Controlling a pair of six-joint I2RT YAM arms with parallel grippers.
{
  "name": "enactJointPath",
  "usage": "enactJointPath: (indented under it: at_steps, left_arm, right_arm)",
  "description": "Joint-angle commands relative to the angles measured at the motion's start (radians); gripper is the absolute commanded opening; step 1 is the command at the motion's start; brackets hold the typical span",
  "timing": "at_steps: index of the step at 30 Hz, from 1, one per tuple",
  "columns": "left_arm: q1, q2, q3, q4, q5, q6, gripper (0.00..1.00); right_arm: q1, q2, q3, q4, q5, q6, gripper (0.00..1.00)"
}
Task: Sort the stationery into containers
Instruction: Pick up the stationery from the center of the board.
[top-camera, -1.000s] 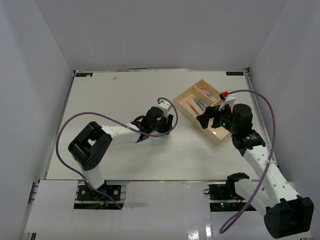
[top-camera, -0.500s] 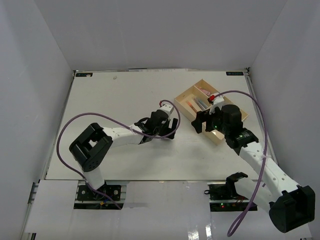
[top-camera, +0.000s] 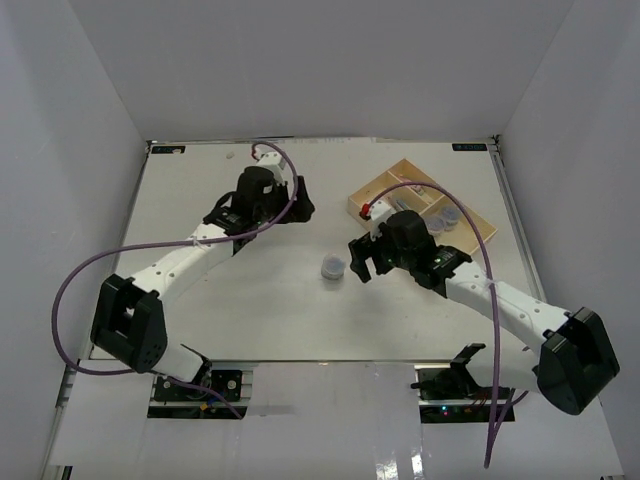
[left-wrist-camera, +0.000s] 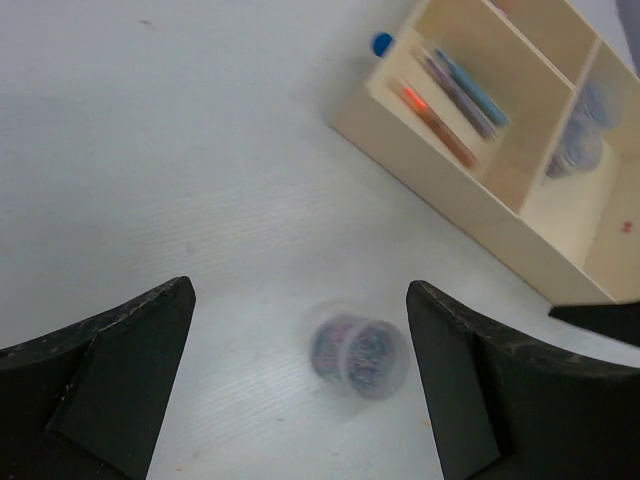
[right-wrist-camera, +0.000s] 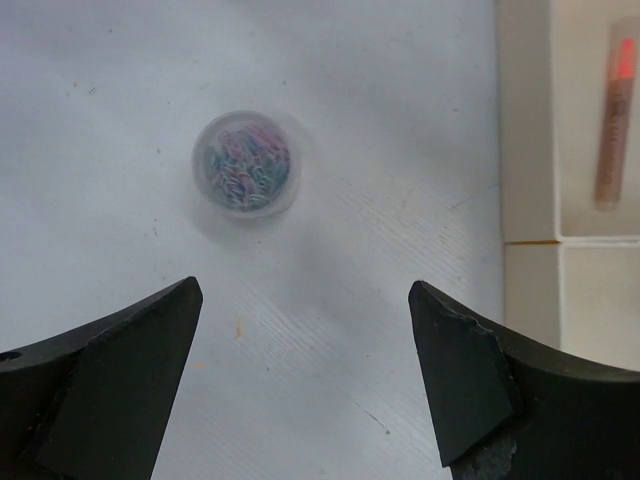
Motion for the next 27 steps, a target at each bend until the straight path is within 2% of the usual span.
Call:
enactJointPath:
  at_steps: [1,4,7,13,19,23,27]
  left_arm:
    - [0.102,-0.081,-0.026,-0.105,0.070,-0.013,0.98]
    - [0.209,-0.147,-0.073,-0.121,0.074,0.018,0.98]
    - [0.266,-0.211,-0.144,-0.110,0.042,0.050,0.98]
    - [0.286,-0.296,-0.273,-0.049,-0.050,0.094,0.98]
    - [0.286,-0.302,-0.264,-0.063,-0.096,0.119,0.98]
    - [0.286,-0.313,-0.269,-0.061,-0.095,0.120,0.98]
    - [0.286,-0.319,-0.269,-0.061,-0.096,0.122,0.98]
  right_arm:
    - [0.068,0.072,0.080,0.022,0.060,-0.010,0.91]
    - [0.127,0.183,0.149,0.001,0.095,-0.003,0.91]
    - [0.164,0.295,0.225,-0.030,0.126,0.019,0.91]
    - [0.197,0.465,0.316,-0.062,0.126,0.048,0.91]
    - [0.219,0.534,0.347,-0.070,0.152,0.069,0.93]
    - [0.223,0.573,0.354,-0.074,0.161,0.074,1.00]
    - [0.225,0.585,0.356,-0.077,0.175,0.074,0.82]
